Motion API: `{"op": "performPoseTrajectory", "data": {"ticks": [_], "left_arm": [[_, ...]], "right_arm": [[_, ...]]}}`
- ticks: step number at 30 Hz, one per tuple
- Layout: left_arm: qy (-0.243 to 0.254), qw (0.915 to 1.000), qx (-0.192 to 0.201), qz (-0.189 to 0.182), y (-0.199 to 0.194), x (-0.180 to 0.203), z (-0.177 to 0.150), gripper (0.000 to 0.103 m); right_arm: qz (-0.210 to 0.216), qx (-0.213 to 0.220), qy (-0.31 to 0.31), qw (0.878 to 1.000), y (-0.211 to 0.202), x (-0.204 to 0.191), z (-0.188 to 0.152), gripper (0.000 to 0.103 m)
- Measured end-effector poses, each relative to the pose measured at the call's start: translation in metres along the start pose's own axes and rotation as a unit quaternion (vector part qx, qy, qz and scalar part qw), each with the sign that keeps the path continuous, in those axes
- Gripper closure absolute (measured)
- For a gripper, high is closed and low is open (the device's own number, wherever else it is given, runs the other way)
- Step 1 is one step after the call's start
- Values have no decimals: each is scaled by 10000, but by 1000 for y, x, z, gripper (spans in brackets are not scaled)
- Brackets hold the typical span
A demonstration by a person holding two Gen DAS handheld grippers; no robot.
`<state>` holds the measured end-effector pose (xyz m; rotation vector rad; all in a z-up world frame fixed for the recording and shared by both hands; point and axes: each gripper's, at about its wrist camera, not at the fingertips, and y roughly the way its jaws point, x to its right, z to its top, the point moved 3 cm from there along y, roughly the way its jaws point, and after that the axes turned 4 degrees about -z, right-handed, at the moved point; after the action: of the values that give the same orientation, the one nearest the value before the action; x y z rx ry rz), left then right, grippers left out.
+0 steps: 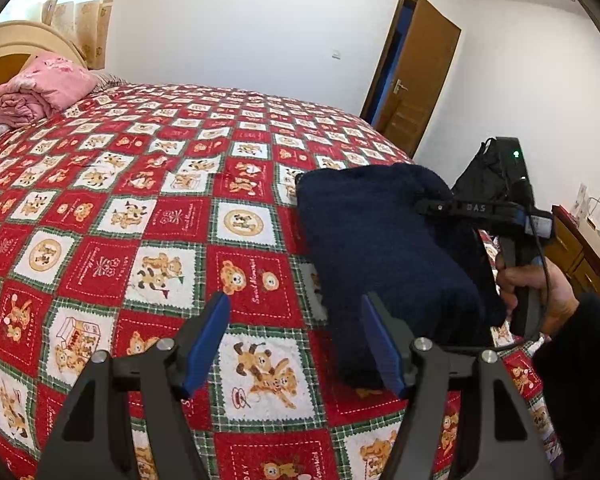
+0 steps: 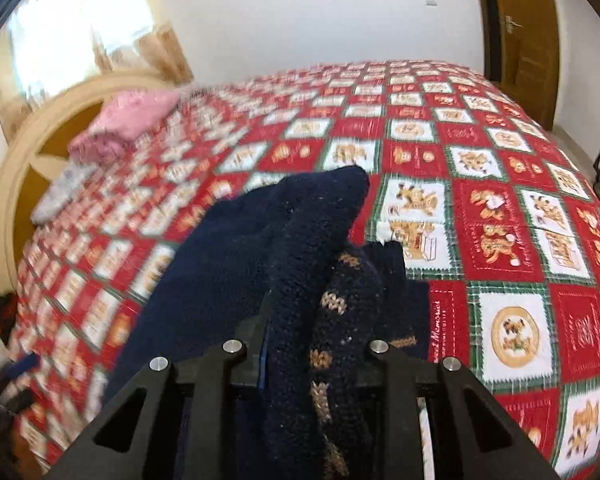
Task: Fold small clothes
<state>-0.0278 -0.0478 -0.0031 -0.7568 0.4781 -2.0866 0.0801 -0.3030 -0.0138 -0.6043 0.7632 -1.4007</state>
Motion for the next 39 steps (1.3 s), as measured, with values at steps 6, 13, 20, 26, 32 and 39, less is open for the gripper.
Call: {"op": "performPoseTrajectory", "data": {"ticks": [6,13,20,26,32,39], "left_arm": [[28,9999,-153,2,10,-2,-4,33],[42,9994,-350,-37,23,-4,-5,33],[205,9983,-498,-219,43,11,4,33],[397,9954,-717,-503,51,37,-6,32],[503,9907,-1082,-661,55,56,-34,23],[1527,9801,-1266,8,77,84,-53,22]], "right_arm": [[482,-134,634,9967,11,27,-7,64],[931,729,1999,9727,-91,72,-25,50],[664,445,1387,9871,-133,19,-111,50],[583,324,1468,9869,-104,8,-141,50],[750,-279,1315,9881,-68,-6,-140,78],[1068,-174,1593,9813,-97,5,-147,92]]}}
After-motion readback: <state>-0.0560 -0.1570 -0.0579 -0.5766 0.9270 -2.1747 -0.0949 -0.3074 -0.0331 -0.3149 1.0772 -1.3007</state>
